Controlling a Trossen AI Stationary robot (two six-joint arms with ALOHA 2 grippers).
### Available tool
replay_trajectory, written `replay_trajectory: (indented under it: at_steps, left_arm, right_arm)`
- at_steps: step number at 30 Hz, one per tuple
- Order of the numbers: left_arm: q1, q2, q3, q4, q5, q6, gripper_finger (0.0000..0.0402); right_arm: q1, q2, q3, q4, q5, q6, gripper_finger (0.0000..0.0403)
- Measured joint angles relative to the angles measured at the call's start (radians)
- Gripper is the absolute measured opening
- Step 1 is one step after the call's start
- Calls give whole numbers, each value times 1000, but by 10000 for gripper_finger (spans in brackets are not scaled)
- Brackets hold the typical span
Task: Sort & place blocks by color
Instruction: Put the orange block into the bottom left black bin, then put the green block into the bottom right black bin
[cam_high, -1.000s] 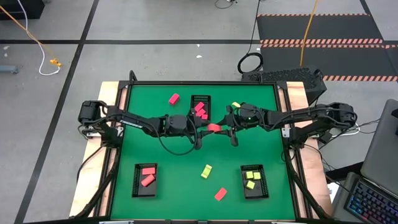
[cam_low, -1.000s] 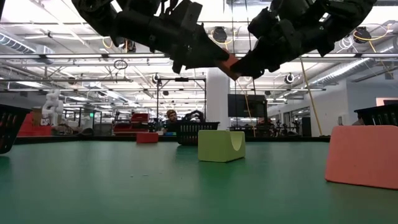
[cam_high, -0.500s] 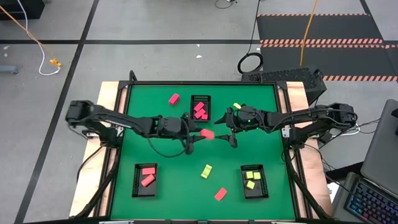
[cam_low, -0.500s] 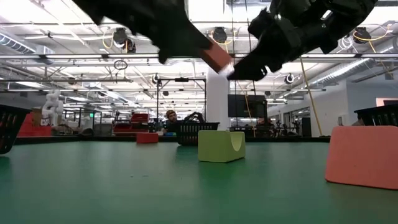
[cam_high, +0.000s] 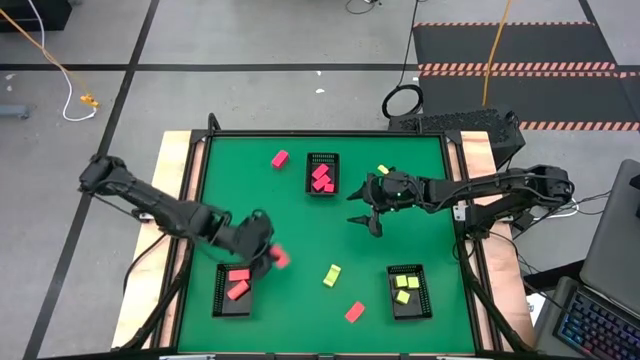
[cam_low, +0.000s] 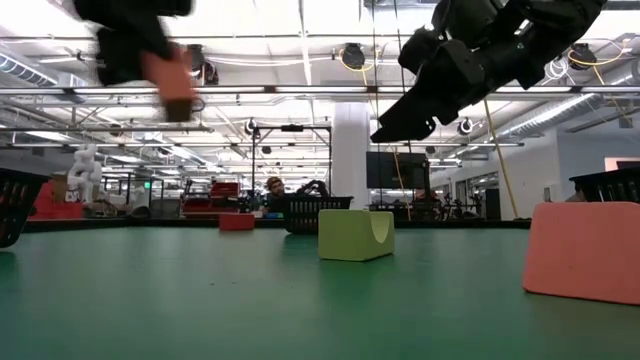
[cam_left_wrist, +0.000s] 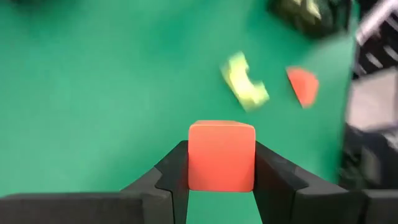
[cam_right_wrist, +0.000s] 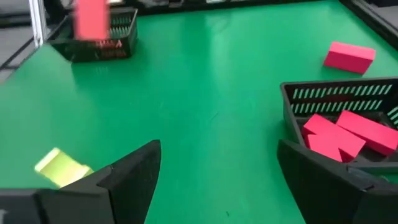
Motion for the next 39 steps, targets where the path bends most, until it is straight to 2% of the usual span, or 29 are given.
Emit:
replay_trajectory:
  at_steps: [5, 11, 17, 21, 22, 27, 30, 34, 39]
  left_arm:
    - [-145, 0, 0, -79, 94, -290, 131]
    - [-265, 0, 0, -155, 249, -580, 131]
    - [-308, 0, 0, -270, 316, -729, 131]
    - [-308, 0, 0, -303, 330, -770, 133]
    - [-305, 0, 0, -302, 329, -771, 147]
    - [-293, 0, 0, -302, 326, -775, 275]
    - [-292, 0, 0, -302, 328, -776, 327]
    - [-291, 0, 0, -303, 330, -773, 354]
    - [-259, 0, 0, -302, 332, -768, 341]
  right_arm:
    - [3, 0, 0, 19, 38, 49, 313]
    - [5, 0, 0, 13, 22, 51, 313]
    - [5, 0, 0, 13, 21, 51, 313]
    - [5, 0, 0, 13, 21, 51, 313]
    - [5, 0, 0, 14, 21, 51, 313]
    - [5, 0, 0, 14, 21, 49, 313]
    - [5, 0, 0, 14, 21, 45, 313]
    - [5, 0, 0, 14, 21, 43, 313]
    - [5, 0, 0, 14, 21, 43, 313]
